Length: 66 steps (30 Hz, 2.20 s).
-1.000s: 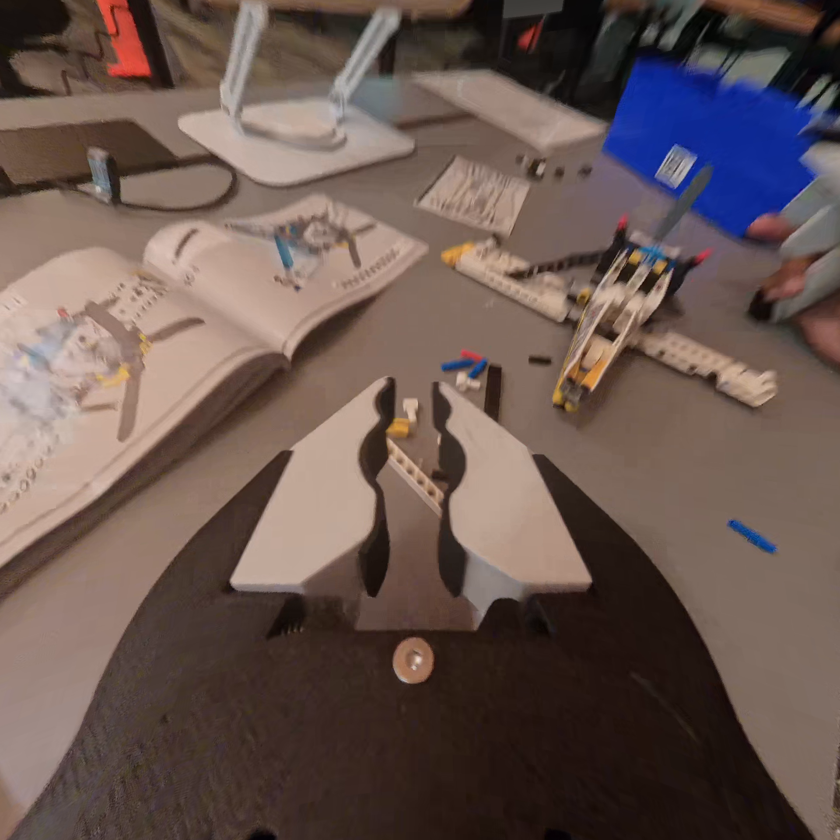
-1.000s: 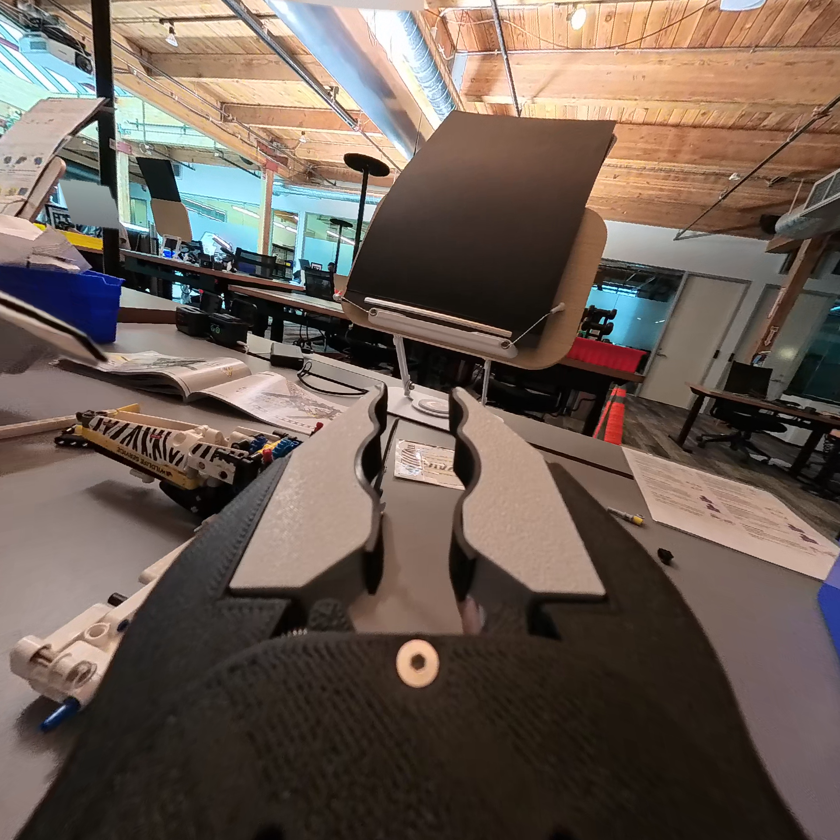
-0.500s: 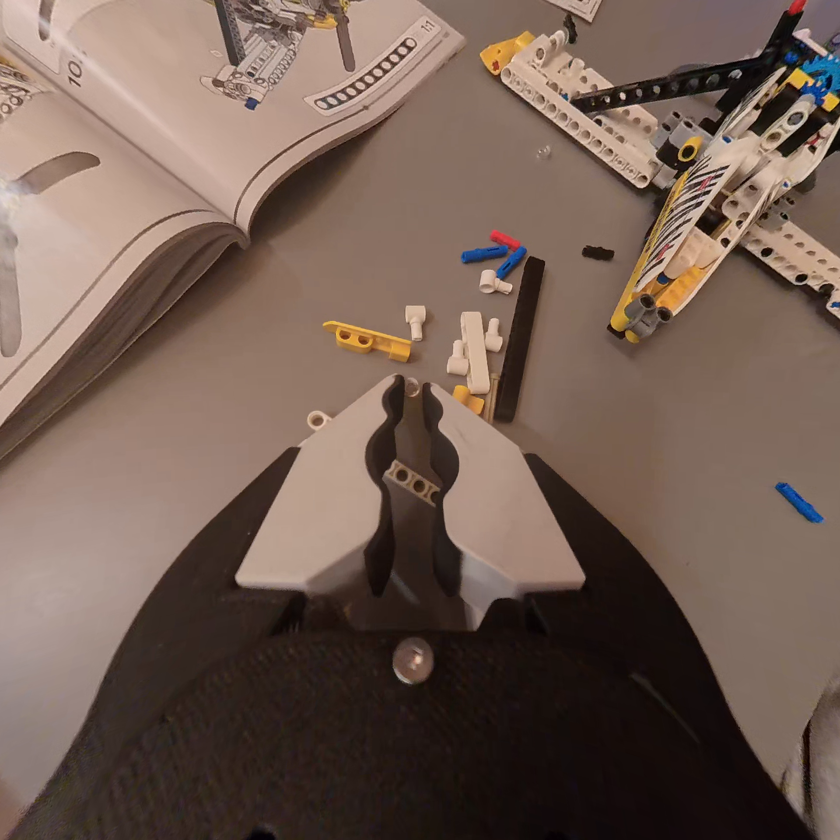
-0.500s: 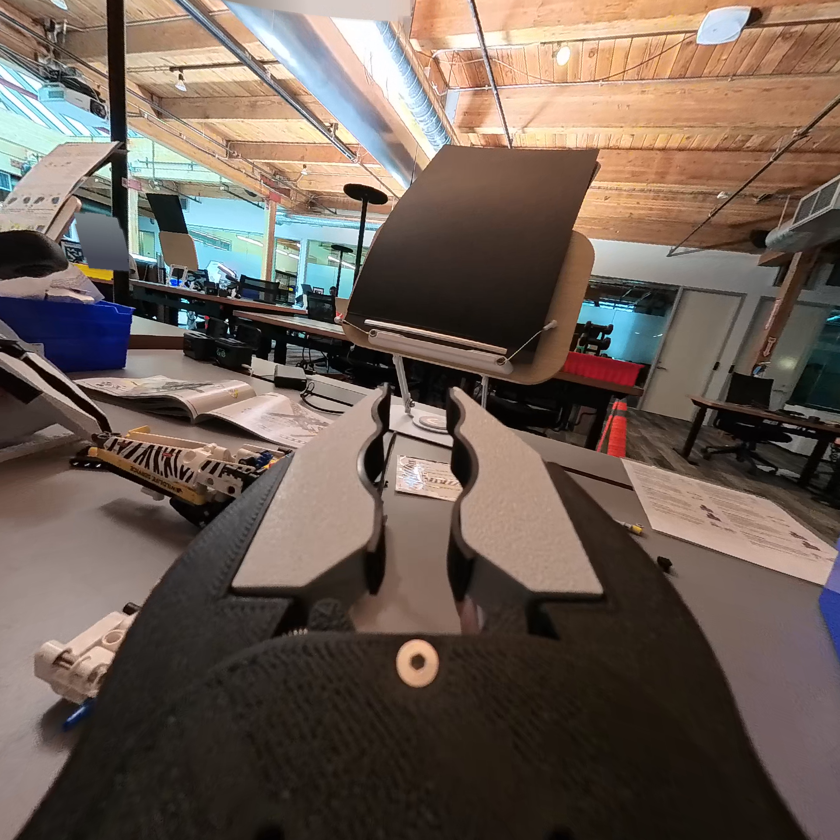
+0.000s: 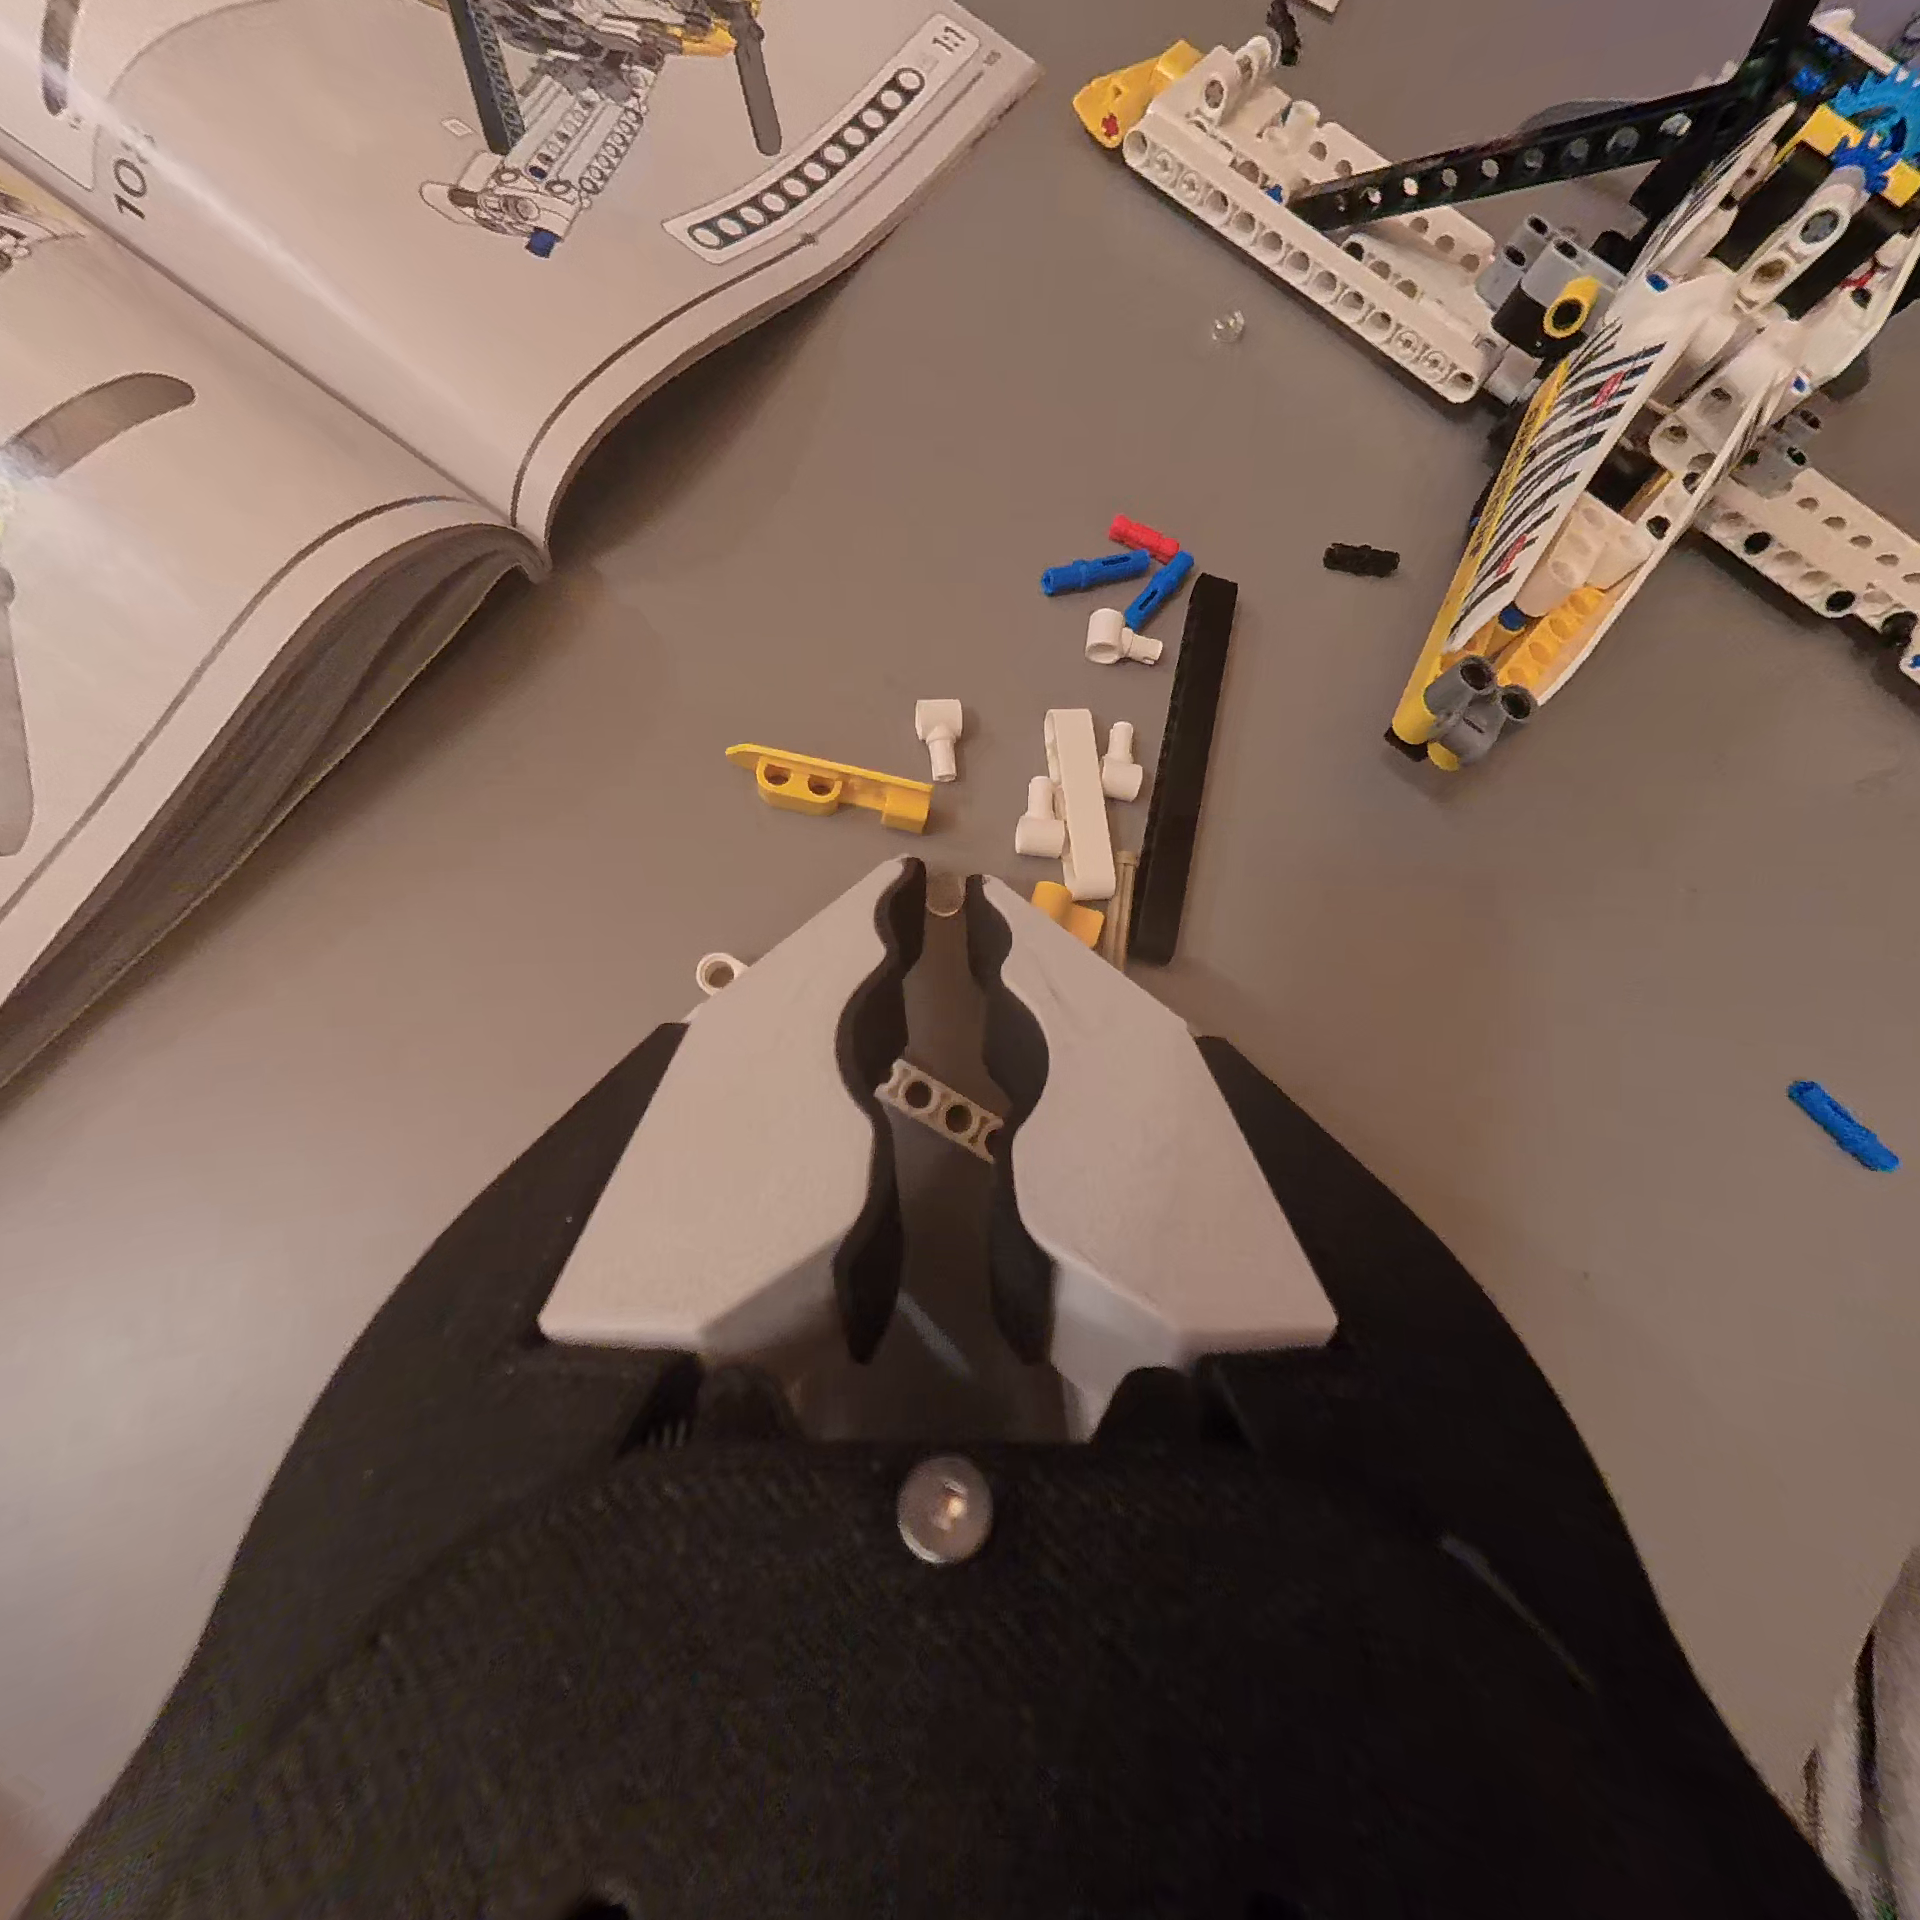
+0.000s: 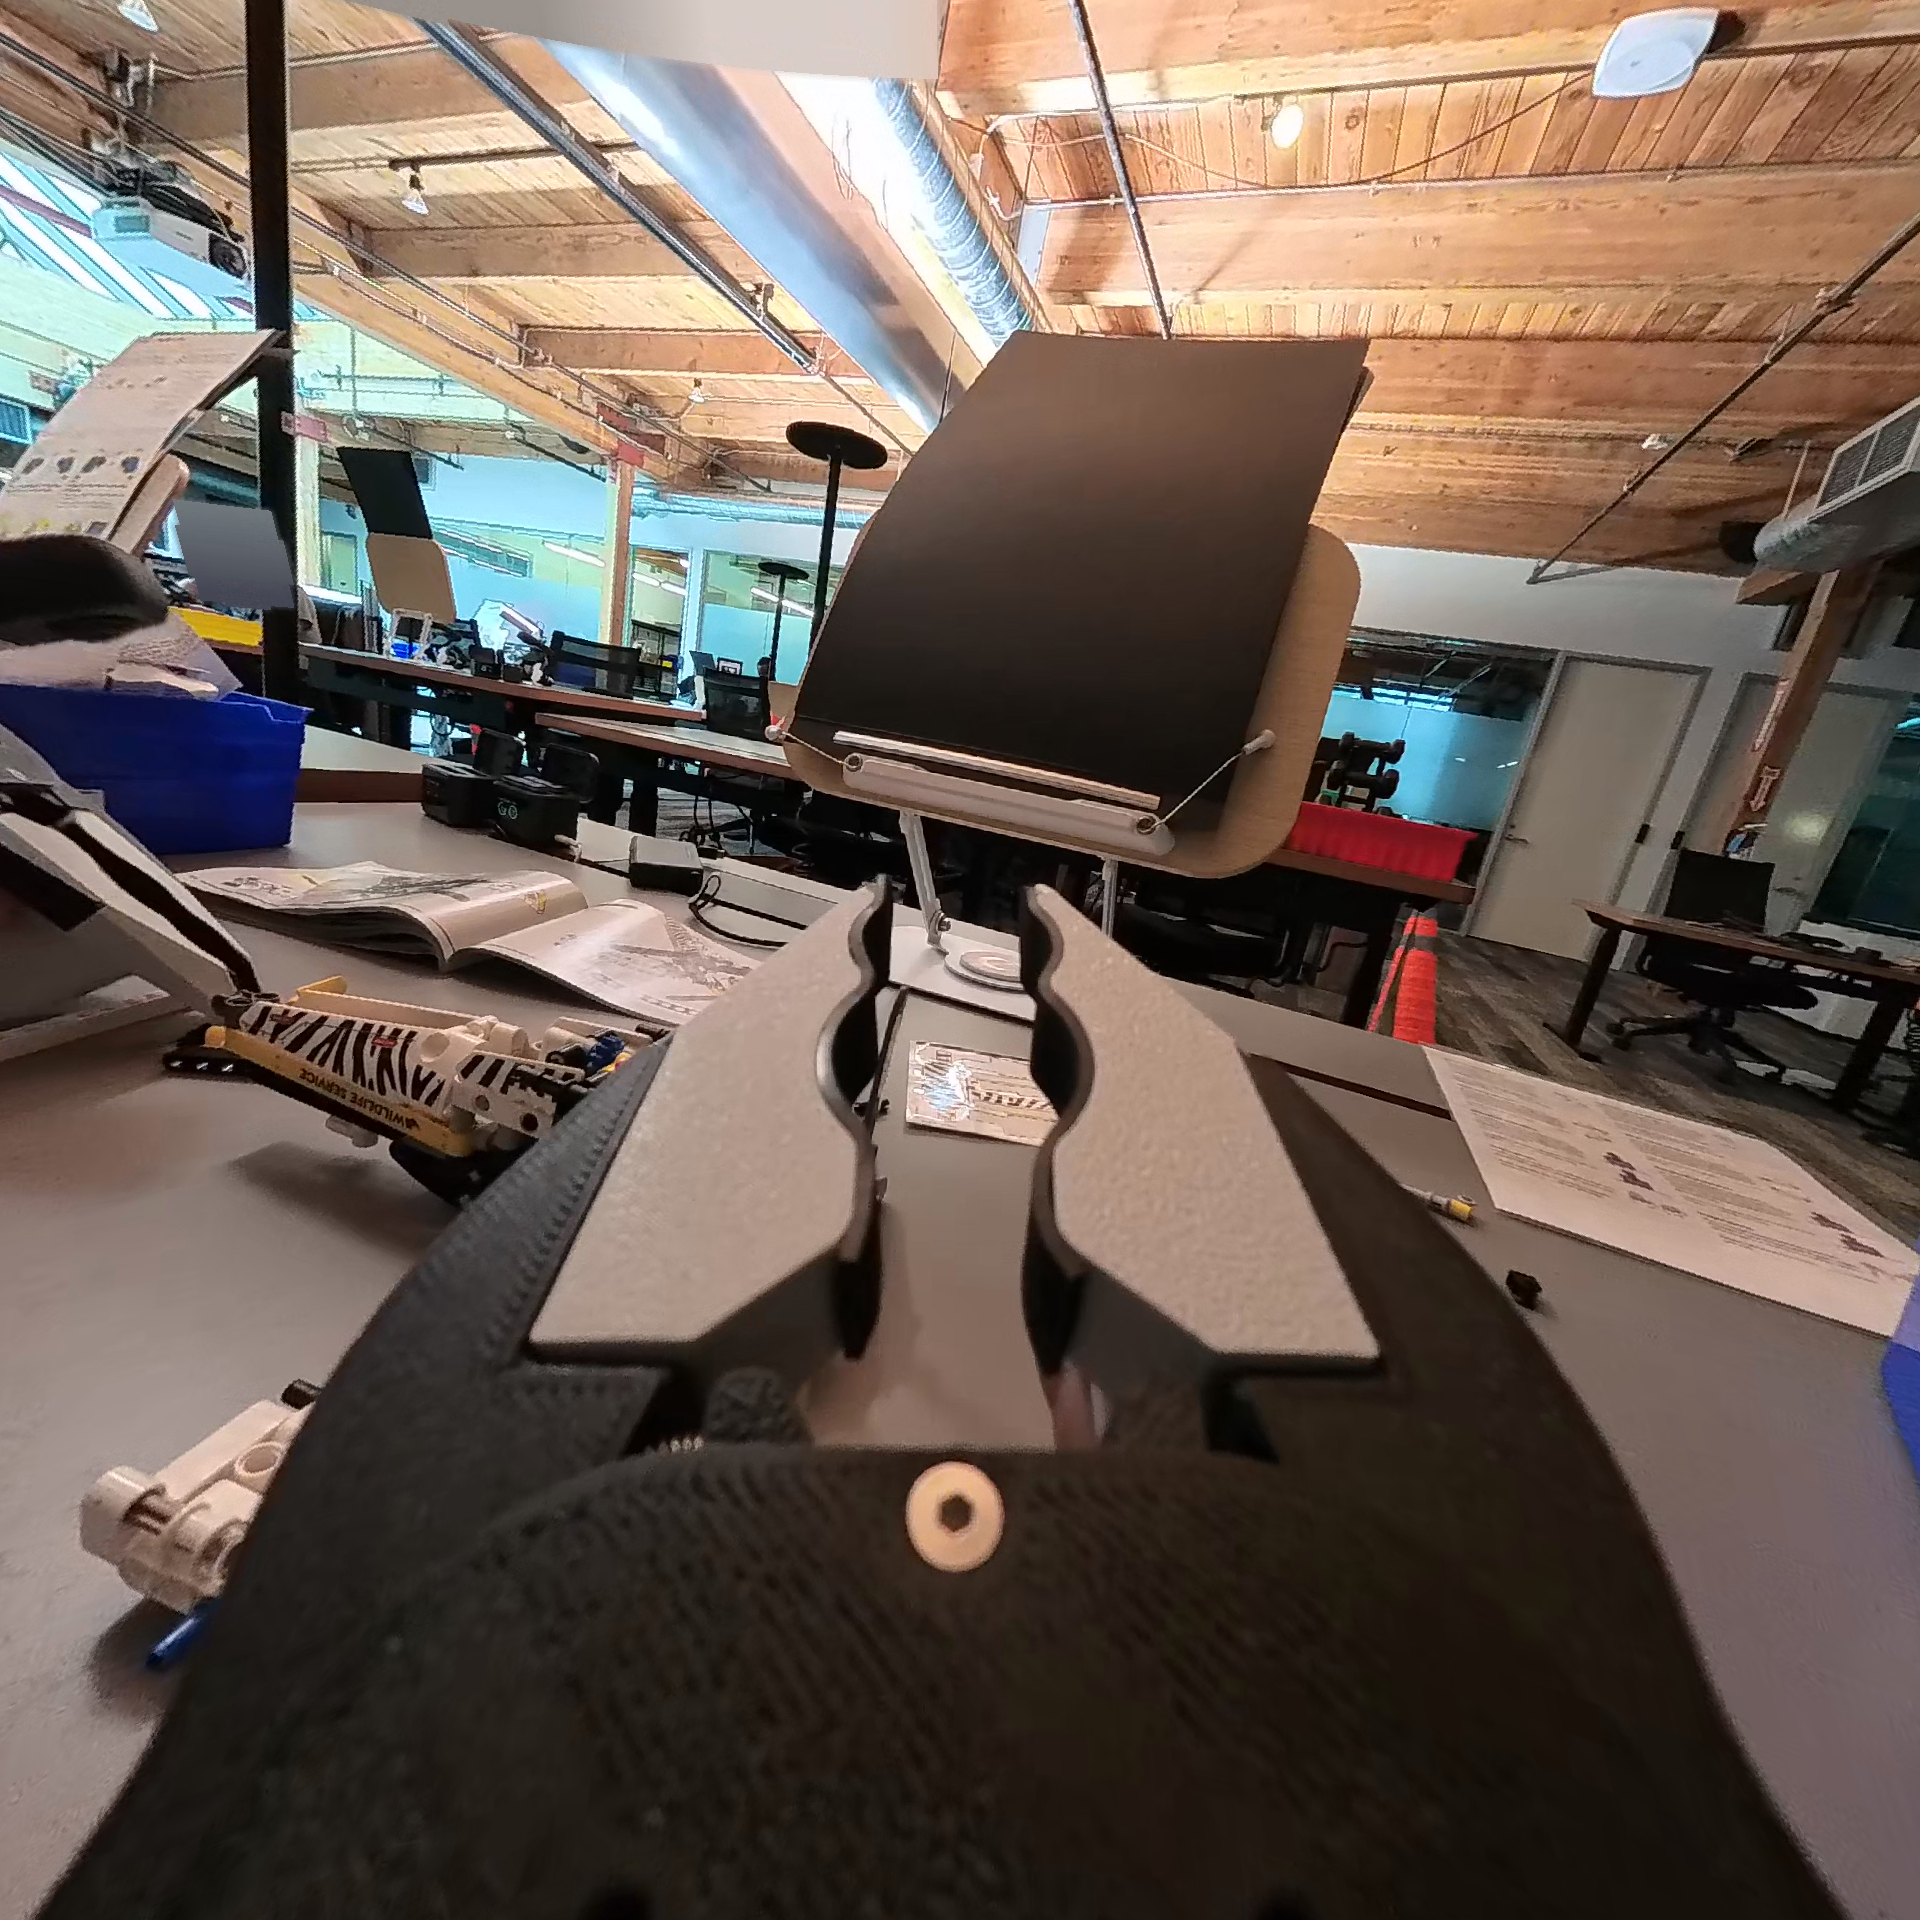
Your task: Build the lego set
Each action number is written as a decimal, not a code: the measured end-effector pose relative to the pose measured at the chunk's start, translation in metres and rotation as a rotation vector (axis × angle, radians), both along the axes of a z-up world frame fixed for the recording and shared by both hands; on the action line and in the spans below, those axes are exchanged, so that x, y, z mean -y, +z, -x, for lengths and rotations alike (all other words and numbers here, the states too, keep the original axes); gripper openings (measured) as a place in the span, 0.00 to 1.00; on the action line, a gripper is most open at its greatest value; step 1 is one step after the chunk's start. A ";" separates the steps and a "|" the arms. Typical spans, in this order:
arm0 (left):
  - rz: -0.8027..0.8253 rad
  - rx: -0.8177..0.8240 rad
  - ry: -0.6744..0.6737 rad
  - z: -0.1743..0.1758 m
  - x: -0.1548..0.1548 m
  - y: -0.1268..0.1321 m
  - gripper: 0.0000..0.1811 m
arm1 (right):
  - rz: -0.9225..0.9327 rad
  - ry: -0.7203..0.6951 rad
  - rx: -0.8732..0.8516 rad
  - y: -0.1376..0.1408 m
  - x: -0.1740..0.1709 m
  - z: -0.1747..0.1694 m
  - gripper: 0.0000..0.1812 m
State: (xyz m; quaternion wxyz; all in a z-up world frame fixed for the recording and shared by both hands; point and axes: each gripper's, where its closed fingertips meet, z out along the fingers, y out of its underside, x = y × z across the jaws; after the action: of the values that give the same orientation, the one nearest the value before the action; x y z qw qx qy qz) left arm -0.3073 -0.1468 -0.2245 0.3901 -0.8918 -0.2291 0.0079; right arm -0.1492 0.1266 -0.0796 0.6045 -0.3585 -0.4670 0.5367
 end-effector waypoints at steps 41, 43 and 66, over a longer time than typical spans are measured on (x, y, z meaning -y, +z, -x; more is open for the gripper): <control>-0.120 0.114 -0.275 -0.194 -0.088 0.020 0.12 | 0.069 0.039 -0.047 0.006 0.000 -0.011 0.12; -0.099 0.076 -0.270 -0.191 -0.098 0.019 0.12 | 0.066 0.040 -0.044 0.005 0.001 -0.011 0.12; -0.608 0.587 -0.164 -0.187 -0.117 0.081 0.03 | 0.093 0.370 0.001 0.006 0.062 -0.023 0.24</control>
State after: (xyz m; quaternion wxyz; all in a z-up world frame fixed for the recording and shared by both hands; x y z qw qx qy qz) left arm -0.1200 -0.0294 -0.1435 0.5529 -0.7158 -0.2506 -0.3452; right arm -0.1263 0.0649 -0.0740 0.4778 -0.2944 -0.4999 0.6596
